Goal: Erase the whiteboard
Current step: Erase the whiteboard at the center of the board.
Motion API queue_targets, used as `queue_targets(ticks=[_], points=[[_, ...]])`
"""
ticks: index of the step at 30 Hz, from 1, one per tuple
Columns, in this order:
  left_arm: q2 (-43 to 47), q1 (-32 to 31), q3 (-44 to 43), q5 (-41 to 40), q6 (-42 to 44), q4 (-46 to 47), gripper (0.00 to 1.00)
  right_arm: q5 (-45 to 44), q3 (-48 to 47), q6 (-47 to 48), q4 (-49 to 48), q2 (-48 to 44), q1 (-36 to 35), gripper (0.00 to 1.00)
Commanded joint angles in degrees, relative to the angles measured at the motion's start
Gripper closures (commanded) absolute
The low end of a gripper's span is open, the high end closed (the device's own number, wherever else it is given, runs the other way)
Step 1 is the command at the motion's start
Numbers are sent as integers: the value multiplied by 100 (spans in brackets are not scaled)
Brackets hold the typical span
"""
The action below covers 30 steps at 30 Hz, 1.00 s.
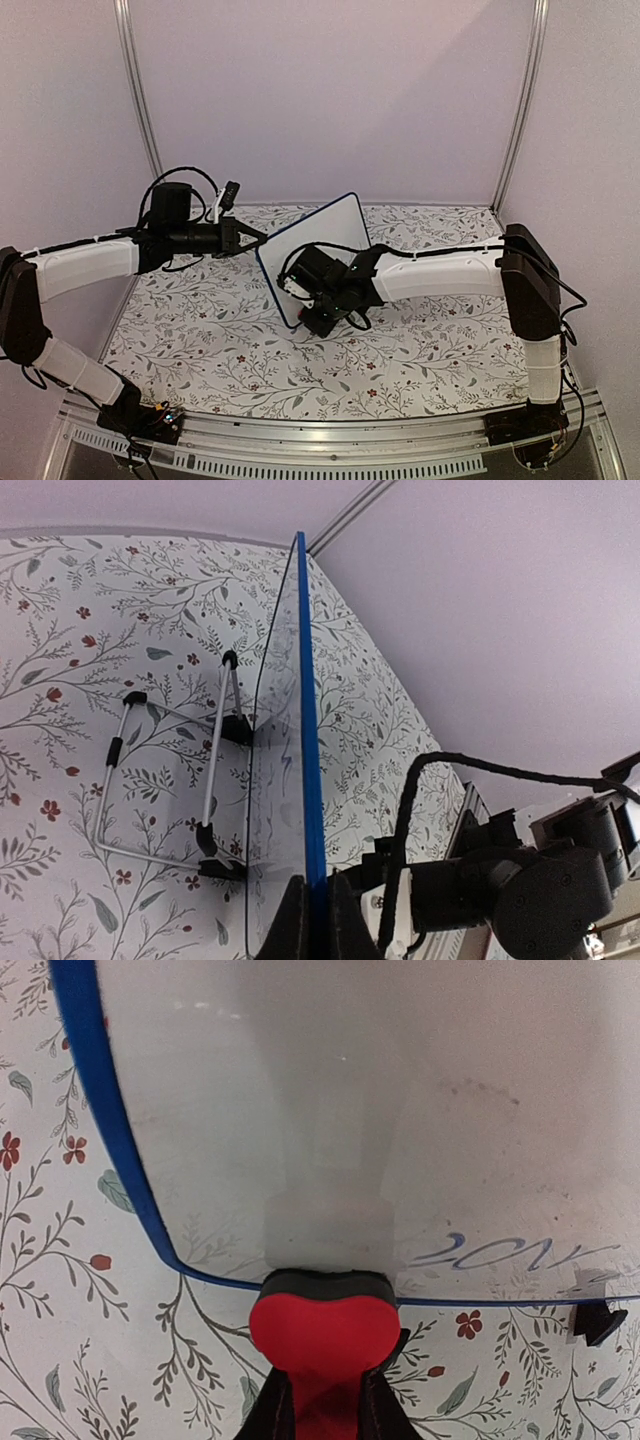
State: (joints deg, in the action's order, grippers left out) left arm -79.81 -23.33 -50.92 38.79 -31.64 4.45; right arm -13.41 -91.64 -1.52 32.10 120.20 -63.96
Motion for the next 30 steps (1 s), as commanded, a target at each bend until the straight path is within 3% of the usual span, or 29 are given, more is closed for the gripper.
queue_targets(ticks=[1, 11, 22, 30], points=[[277, 23, -96, 109, -273, 244, 100, -215, 117, -85, -155, 126, 68, 97], [206, 35, -124, -708, -29, -352, 100, -257, 636, -188, -526, -304, 68, 97], [180, 68, -208, -807, -22, -427, 100, -52, 651, -299, -789, -381, 68, 97], [163, 68, -137, -1028, 81, -427, 100, 354, 781, 21, -158, -1060, 68, 97]])
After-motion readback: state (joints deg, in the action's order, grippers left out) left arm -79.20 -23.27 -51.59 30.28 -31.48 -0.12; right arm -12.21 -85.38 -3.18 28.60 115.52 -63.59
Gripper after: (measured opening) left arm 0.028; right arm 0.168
